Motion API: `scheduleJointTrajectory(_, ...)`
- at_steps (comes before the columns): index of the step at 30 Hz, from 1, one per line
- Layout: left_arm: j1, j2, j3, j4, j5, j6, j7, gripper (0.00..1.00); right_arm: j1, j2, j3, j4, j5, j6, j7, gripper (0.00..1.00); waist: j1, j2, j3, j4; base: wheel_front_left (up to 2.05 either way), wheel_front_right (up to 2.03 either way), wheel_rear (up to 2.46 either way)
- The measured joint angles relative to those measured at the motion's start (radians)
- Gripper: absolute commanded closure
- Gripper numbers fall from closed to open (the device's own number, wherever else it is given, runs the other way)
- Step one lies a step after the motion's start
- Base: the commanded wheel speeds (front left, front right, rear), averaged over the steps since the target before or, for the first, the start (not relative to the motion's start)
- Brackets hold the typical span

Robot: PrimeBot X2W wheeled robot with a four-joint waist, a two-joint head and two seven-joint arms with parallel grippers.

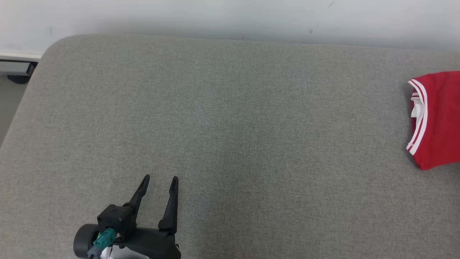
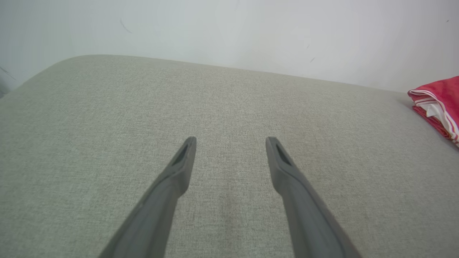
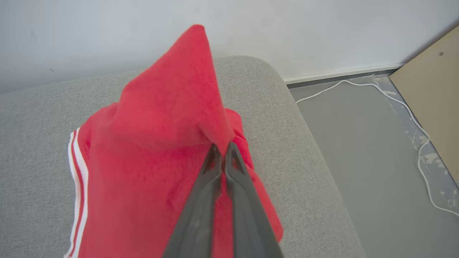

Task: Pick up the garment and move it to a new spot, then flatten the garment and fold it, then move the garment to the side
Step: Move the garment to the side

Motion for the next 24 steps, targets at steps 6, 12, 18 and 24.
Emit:
scheduleJointTrajectory(6, 0.000, 0.000, -0.001, -0.001, 0.000, 0.000, 0.000, 0.00, -0.018, 0.000, 0.020, 0.012, -0.028, -0.004, -0.007, 0.55, 0.0000, 0.0000, 0.013, 0.005, 0.00, 0.00, 0.00)
scheduleJointTrajectory(12, -0.001, 0.002, 0.004, 0.000, 0.000, 0.000, 0.000, 0.00, -0.019, 0.004, 0.048, 0.033, -0.058, -0.012, 0.008, 0.00, 0.0000, 0.0001, 0.013, 0.008, 0.00, 0.00, 0.00)
scheduleJointTrajectory(18, -0.001, 0.002, 0.011, 0.010, 0.000, 0.000, 0.000, 0.00, -0.020, 0.013, 0.078, 0.043, -0.091, -0.016, 0.022, 0.00, 0.0000, 0.0001, -0.004, 0.005, 0.00, 0.00, 0.00)
scheduleJointTrajectory(24, -0.001, -0.001, 0.014, 0.024, -0.006, 0.000, -0.001, 0.00, -0.038, 0.041, 0.053, 0.021, -0.078, 0.020, -0.041, 0.00, 0.0000, 0.0000, -0.029, 0.000, 0.00, 0.00, 0.00)
